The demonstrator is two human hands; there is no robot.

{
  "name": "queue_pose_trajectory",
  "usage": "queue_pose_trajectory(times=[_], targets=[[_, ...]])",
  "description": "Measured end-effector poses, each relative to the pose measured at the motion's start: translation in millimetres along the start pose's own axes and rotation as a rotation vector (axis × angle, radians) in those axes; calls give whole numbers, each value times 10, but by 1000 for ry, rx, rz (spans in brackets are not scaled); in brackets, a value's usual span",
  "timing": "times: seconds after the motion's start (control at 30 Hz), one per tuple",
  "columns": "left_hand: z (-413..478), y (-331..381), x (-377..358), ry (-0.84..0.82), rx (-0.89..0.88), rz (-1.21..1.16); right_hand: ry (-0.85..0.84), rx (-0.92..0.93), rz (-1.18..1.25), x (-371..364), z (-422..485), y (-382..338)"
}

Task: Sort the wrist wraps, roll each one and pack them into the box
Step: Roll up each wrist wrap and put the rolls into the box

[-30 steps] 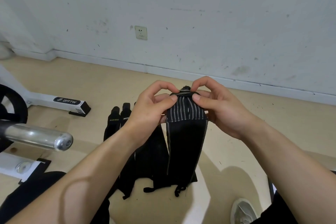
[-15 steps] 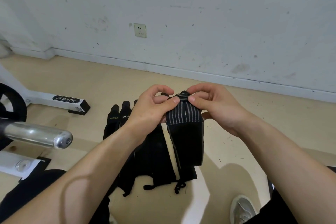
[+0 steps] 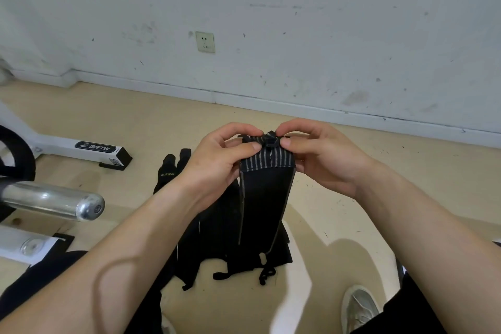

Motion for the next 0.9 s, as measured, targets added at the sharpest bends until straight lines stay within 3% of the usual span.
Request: queue_pose_trajectory(times=[0.37, 0.6, 0.9], targets=[[0, 48, 13, 5, -50, 136, 59, 40, 22, 79, 13, 8], [0, 1, -4, 0, -43, 102, 95, 95, 35, 117, 17, -27], [18, -51, 49, 42, -28, 171, 200, 136, -160, 170, 1, -69]])
Point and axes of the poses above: each hand's wrist, its own z-axis towards the middle knuckle, its own x-axis out of the back of the hand, y = z × x, the point moved 10 cm from there along z, towards the middle knuckle, and after that the axes turned 8 degrees about -y, right-handed, at the moved point
